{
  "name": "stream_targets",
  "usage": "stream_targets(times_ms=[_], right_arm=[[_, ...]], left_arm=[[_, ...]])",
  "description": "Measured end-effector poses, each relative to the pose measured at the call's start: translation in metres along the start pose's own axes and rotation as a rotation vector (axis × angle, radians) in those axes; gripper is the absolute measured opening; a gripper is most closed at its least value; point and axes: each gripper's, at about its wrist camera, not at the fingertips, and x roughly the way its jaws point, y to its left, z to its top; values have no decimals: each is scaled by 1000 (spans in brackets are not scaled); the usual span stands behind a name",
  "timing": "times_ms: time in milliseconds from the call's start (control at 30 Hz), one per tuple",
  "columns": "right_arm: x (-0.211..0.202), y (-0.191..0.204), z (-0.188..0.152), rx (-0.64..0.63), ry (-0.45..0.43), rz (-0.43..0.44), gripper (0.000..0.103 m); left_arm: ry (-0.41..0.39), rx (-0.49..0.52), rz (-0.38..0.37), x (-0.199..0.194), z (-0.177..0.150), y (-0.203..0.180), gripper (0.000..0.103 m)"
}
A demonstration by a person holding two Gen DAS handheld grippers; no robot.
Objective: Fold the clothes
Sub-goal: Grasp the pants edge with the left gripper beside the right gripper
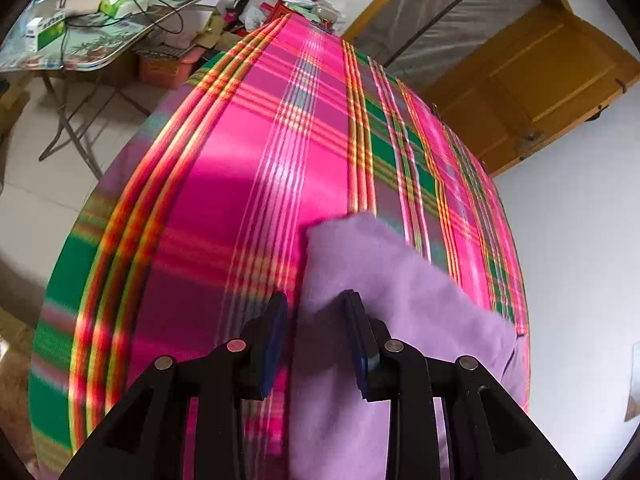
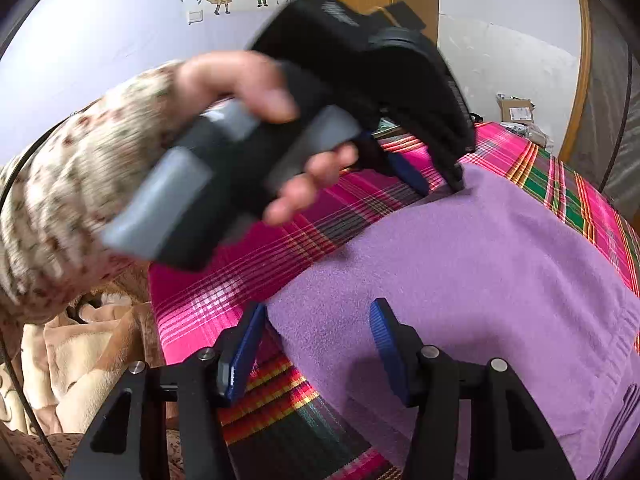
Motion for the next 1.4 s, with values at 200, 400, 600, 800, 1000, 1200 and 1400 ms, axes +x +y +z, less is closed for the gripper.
stream_targets(times_ms=[200,400,600,800,1000,1200,1400], right_arm=[[-1,-3,-2,15,-5,15,56],[-1,-5,-4,18,-7,18,56],[0,-6,-4,16,-6,14,56],[1,-9,-5,19,-9,5,53],[1,-14,-5,27,-11,4,51],[2,-19,-5,33,-13,0,48],[3,-28,-5,60,-18,-6,29]], left_arm=[[44,-51,-97,2,1,9,31],[46,-147,-283,2,-7,24,59],[48,-103,-239,5,-6,13,59],[11,10,-120,8,-3,-11,55],[13,-34,-110,7,3,-4,38],[-5,27,-13,9,2,-15,25],[-9,26,26,14,6,-21,20]])
